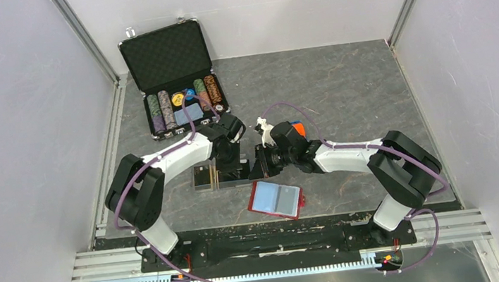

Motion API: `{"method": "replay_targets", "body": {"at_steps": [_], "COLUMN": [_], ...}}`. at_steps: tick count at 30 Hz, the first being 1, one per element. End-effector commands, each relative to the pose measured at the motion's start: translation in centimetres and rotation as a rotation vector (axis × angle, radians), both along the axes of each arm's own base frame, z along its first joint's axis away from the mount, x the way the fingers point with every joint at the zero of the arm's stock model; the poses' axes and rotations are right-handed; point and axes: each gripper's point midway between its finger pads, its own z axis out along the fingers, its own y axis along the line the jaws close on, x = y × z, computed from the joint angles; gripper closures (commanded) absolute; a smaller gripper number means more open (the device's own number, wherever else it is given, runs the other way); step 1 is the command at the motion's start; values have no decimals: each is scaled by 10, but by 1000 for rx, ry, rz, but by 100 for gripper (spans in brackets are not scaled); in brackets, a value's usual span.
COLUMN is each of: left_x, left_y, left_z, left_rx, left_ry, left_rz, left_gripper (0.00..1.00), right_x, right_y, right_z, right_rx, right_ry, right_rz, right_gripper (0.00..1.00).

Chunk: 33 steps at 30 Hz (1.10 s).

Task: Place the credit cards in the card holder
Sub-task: Pick up the credit card from the storage box.

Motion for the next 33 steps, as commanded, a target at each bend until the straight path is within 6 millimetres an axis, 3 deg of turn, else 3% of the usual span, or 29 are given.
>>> {"method": "replay_targets", "body": {"at_steps": [1, 6, 9, 11, 24, 33], "left_x": [-3, 0, 0, -2, -2, -1], "left_y": [-25, -29, -31, -30, -25, -34], "left_z": [21, 29, 29, 24, 4, 18], "left_rx": [-67, -80, -83, -71, 52, 9], "left_ry": [-22, -34, -29, -13, 27, -5], "left_rz": [-73, -79, -89, -98, -148, -150], "left_gripper": [79, 82, 77, 73, 73, 88], "right_x": [0, 0, 0, 0, 1, 1], "right_y": [6, 6, 6, 6, 6, 5], "right_z": [0, 1, 2, 2, 3, 2], "right_rx": [7, 9, 9, 9, 10, 2], "right_ry": [-32, -35, -37, -37, -45, -44], "right_rz": [14, 16, 18, 18, 20, 21], "right_gripper": [86, 86, 86, 86, 86, 85]}}
